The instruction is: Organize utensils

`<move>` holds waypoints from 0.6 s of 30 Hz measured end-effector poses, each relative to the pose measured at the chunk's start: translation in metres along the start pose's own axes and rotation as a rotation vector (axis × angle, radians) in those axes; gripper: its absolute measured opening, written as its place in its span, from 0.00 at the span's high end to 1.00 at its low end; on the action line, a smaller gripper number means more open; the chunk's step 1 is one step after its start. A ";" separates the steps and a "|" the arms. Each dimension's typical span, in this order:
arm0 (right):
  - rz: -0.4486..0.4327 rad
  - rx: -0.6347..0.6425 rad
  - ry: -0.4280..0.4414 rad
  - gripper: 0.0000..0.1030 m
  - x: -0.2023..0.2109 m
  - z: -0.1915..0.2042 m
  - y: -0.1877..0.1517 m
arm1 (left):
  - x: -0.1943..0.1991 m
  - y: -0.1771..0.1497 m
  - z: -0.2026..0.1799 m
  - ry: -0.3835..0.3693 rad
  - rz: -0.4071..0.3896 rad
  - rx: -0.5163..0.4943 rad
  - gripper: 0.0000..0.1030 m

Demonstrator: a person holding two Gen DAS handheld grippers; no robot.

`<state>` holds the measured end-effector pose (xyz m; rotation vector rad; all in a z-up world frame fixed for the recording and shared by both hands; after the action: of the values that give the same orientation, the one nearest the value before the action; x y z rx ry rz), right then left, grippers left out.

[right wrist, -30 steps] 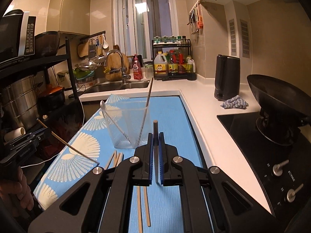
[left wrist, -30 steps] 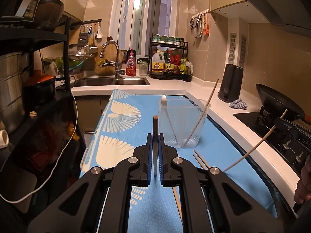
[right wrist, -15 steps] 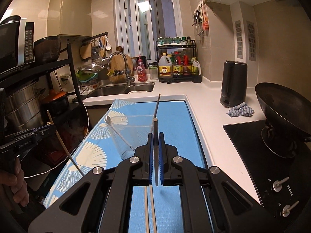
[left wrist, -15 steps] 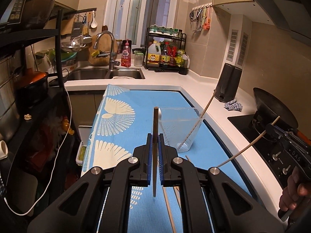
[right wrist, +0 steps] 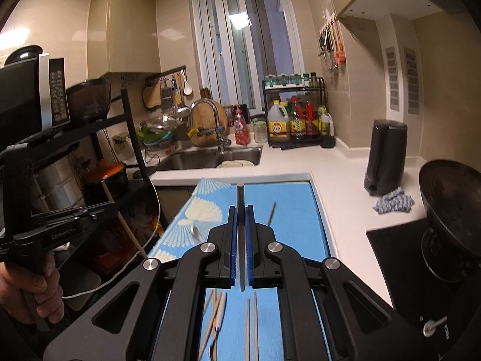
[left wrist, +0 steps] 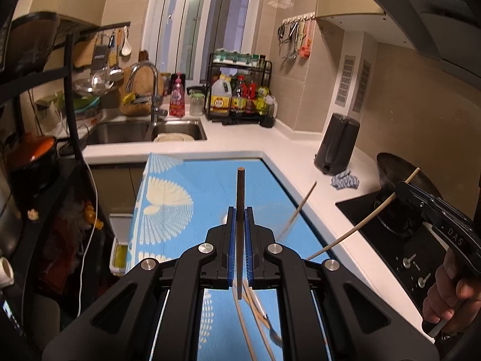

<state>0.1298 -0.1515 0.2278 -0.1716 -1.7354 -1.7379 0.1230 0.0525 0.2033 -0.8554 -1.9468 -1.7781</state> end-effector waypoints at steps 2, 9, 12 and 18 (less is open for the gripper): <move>-0.019 0.000 0.009 0.95 0.000 0.000 0.016 | 0.002 0.015 -0.004 -0.004 -0.024 -0.012 0.95; -0.092 -0.008 0.008 0.95 -0.014 -0.006 0.058 | 0.000 0.069 -0.018 -0.009 -0.137 -0.038 0.95; -0.093 -0.011 0.004 0.95 -0.031 -0.008 0.059 | -0.016 0.081 -0.023 -0.003 -0.157 -0.048 0.95; -0.051 -0.019 -0.012 0.95 -0.080 -0.017 0.041 | -0.072 0.075 -0.029 0.016 -0.109 -0.079 0.95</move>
<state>0.2194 -0.1345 0.2181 -0.1479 -1.7455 -1.7939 0.2218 0.0119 0.2186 -0.7711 -1.9586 -1.9300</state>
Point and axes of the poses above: each gripper's, at about its wrist camera, not at the fingertips, and x roughly against the way its jaws point, z to its left, y to its top, the point moved 5 cm from there along -x, roughly the way its jaws point, and after that the axes turned 11 degrees about z, right-handed, at the moved point
